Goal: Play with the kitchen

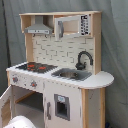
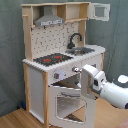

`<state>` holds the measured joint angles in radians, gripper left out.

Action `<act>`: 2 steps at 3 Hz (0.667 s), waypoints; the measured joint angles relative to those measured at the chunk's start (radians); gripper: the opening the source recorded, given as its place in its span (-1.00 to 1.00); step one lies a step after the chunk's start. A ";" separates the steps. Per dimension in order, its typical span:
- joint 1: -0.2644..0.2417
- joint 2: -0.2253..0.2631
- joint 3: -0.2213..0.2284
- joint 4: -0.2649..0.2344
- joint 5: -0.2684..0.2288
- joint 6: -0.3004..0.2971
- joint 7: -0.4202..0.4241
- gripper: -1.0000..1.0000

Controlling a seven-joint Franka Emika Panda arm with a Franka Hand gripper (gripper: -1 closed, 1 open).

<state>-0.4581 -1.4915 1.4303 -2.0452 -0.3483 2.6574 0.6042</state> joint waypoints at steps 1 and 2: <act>-0.023 -0.002 0.031 0.019 -0.004 0.000 0.106 1.00; -0.036 -0.003 0.069 0.026 -0.007 0.001 0.209 1.00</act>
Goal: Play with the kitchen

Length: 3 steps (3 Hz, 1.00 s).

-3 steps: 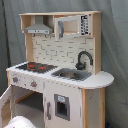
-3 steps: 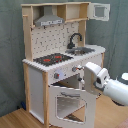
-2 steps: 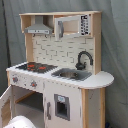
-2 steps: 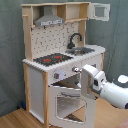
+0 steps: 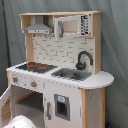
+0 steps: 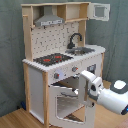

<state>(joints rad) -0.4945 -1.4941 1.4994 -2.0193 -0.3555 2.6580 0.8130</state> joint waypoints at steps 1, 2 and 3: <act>-0.009 0.000 0.039 0.002 0.000 0.000 0.102 1.00; -0.019 0.000 0.076 0.002 0.000 0.000 0.203 1.00; -0.036 0.002 0.123 0.002 0.002 0.000 0.300 1.00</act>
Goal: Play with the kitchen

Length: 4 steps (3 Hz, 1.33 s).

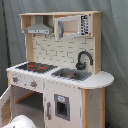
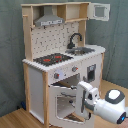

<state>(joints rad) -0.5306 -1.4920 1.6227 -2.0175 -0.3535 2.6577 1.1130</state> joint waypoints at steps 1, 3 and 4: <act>-0.016 0.007 0.061 -0.001 0.004 -0.003 0.080 1.00; -0.016 0.033 0.212 -0.091 0.060 -0.004 0.131 1.00; 0.026 0.038 0.229 -0.178 0.102 -0.006 0.133 1.00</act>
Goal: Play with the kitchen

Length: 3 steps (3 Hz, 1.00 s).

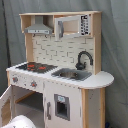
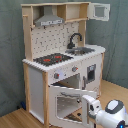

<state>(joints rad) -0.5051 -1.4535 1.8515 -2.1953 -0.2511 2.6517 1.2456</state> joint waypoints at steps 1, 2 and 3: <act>0.065 0.015 0.002 -0.091 0.007 -0.010 0.000 1.00; 0.127 0.032 0.002 -0.162 0.007 -0.041 -0.002 1.00; 0.163 0.033 -0.024 -0.248 0.003 -0.049 -0.030 1.00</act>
<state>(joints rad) -0.3418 -1.4206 1.8280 -2.4431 -0.2483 2.6026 1.2156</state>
